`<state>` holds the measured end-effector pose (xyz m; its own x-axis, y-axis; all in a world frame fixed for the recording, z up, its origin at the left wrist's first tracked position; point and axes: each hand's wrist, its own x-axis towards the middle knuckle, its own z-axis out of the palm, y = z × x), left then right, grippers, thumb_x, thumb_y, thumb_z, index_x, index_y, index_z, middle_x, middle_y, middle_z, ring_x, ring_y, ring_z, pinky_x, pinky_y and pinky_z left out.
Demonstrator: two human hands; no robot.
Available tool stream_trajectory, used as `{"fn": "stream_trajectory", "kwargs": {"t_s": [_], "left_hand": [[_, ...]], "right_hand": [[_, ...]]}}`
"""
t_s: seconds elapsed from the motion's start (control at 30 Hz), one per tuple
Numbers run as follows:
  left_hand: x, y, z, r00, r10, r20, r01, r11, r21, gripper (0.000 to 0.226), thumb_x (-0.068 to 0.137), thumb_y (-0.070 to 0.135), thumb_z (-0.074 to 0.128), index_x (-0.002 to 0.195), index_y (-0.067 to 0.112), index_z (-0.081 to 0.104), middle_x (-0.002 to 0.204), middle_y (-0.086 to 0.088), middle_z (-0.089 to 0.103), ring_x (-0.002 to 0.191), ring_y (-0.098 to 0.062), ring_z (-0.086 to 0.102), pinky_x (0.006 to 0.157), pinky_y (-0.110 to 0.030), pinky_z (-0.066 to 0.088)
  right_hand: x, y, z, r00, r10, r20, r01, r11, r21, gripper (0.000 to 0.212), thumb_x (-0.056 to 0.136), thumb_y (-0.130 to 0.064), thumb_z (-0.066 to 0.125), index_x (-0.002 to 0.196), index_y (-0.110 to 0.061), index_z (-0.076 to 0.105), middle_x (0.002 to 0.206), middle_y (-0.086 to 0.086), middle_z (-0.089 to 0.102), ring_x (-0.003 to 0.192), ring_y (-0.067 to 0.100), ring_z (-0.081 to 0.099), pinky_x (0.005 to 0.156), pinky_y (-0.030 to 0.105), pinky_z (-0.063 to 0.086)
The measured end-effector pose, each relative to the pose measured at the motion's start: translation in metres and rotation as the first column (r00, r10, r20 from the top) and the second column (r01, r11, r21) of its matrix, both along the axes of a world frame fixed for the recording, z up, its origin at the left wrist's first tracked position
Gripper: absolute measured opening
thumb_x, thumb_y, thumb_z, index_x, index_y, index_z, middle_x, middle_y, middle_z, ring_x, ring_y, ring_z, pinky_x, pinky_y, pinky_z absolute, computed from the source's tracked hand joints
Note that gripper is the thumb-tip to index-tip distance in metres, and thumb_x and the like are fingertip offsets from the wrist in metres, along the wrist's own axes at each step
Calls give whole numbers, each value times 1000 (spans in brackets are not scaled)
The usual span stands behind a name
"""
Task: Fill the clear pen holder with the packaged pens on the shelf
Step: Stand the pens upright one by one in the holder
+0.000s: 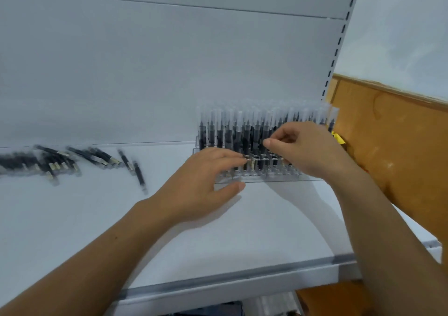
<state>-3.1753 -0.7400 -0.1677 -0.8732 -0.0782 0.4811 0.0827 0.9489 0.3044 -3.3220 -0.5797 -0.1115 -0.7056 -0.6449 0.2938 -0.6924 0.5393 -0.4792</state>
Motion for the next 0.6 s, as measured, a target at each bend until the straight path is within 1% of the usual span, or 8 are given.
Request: {"fn": "stream_trajectory", "kwargs": {"t_s": [0.1,0.23,0.3,0.33,0.4,0.47,0.53,0.6], "left_hand": [[25,-20,15,996,82,-35,-78,990,121,31,92,46,57,121,35,64,122,22,60,112,8,49,96,-14,35],[70,-69,13,956,292,-41,-272,927,258,21,90,38,63,109,36,69,108,24,65,100,16,54,83,-3,35],[91,-93,7,917,398,-17,-377,881,285,21,89,37,63,109,34,69,106,23,65,96,18,54,84,-3,37],[102,-103,3,896,445,-2,-423,855,300,21,89,37,63,109,33,69,108,22,66,97,15,56,88,-8,40],[119,-121,-5,849,527,33,-512,806,298,23,89,40,61,110,34,69,111,21,66,100,8,58,94,-21,45],[131,-134,-10,804,588,88,-589,767,256,24,90,41,60,112,35,67,117,20,64,105,3,58,93,-24,44],[137,-144,-12,766,628,139,-642,738,205,30,91,42,59,120,36,63,126,18,59,116,-3,53,96,-24,39],[139,-152,-14,754,631,182,-656,737,164,38,92,45,57,129,35,57,137,16,52,128,-7,45,103,-26,34]], "right_hand": [[32,-12,5,992,123,28,-124,992,14,21,90,-49,61,88,-30,70,80,-14,68,74,3,63,73,29,54],[82,-58,-4,950,308,40,-311,947,86,17,89,-42,63,82,-28,70,78,-11,70,72,6,64,75,29,53],[104,-88,-11,921,387,39,-389,911,135,16,89,-41,63,83,-28,69,84,-12,71,76,6,64,79,29,51],[113,-104,-15,910,414,32,-414,896,159,16,90,-41,61,85,-28,69,89,-12,71,82,8,64,82,30,51],[124,-136,-24,902,431,9,-423,880,214,18,91,-42,59,91,-26,69,96,-10,71,93,14,62,86,33,50],[130,-164,-33,913,406,-48,-380,886,268,22,92,-44,55,97,-26,66,100,-6,69,98,20,60,82,33,48],[130,-185,-40,920,371,-123,-320,896,309,27,93,-46,51,101,-23,64,103,-1,66,96,23,58,74,31,43],[127,-197,-47,924,354,-145,-287,891,351,30,95,-45,49,105,-19,60,105,3,63,88,23,52,70,31,38]]}}
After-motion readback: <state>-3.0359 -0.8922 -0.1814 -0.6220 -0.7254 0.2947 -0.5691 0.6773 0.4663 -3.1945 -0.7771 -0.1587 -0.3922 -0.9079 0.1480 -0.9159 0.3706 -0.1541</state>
